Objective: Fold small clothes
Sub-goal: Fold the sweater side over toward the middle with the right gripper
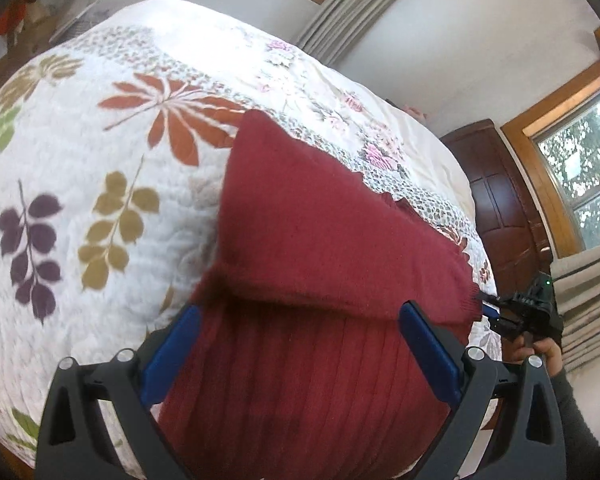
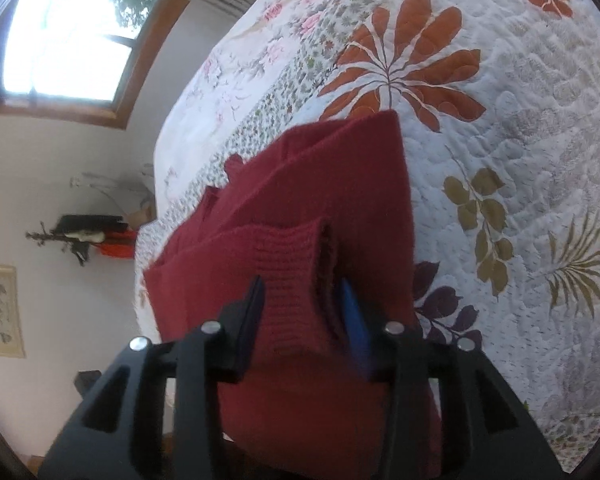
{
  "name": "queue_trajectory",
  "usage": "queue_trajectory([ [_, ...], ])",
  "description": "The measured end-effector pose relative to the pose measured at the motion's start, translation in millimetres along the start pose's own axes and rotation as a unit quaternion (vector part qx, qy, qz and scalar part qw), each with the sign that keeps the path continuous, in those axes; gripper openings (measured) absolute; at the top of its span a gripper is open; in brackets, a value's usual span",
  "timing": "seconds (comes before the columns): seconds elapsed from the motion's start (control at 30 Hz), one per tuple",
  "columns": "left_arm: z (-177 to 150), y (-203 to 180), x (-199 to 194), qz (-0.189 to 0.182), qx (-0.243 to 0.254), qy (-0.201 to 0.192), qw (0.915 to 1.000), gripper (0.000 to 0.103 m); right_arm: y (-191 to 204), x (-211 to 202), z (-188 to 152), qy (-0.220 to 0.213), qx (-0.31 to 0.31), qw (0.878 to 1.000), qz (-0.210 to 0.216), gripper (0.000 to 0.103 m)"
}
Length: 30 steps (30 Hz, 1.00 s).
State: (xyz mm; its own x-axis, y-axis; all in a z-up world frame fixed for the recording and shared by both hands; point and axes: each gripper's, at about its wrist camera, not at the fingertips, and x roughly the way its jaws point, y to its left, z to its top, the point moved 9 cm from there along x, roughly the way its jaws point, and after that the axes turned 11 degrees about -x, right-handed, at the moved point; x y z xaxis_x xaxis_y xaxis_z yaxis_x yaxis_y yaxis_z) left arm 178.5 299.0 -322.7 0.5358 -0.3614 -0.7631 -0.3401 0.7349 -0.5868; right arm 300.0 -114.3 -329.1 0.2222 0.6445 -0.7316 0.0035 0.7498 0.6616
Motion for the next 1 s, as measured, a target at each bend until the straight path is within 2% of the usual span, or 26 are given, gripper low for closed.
queue_trajectory([
  [0.1, 5, -5, 6, 0.004, 0.013, 0.004, 0.9999, 0.099, -2, 5, 3, 0.007, 0.005, 1.000, 0.008, 0.039],
  [0.17, 7, -9, 10, 0.007, 0.016, 0.005, 0.9998, 0.099, 1, 11, 3, 0.018, -0.002, 1.000, 0.013, 0.024],
  [0.27, 12, -13, 19, 0.007, 0.013, 0.007, 0.9999, 0.099, 7, 11, 4, 0.021, -0.022, 1.000, 0.001, 0.007],
  [0.43, 16, -16, 29, 0.012, 0.015, 0.009, 0.9998, 0.099, 7, -4, 10, 0.000, -0.043, 0.999, -0.023, 0.006],
  [0.83, 20, -15, 45, 0.017, 0.019, 0.018, 0.9995, 0.099, -13, -2, 6, 0.002, -0.032, 0.999, -0.032, 0.006],
  [0.9, 20, -14, 46, 0.017, 0.019, 0.019, 0.9995, 0.099, -12, 2, 3, 0.012, -0.039, 0.999, -0.030, 0.007],
  [0.93, 21, -14, 47, 0.017, 0.017, 0.020, 0.9995, 0.099, -13, 3, 3, 0.013, -0.044, 0.998, -0.041, 0.013],
  [1.0, 21, -11, 49, 0.016, 0.009, 0.022, 0.9996, 0.099, -15, -4, 5, 0.000, -0.046, 0.997, -0.056, 0.015],
])
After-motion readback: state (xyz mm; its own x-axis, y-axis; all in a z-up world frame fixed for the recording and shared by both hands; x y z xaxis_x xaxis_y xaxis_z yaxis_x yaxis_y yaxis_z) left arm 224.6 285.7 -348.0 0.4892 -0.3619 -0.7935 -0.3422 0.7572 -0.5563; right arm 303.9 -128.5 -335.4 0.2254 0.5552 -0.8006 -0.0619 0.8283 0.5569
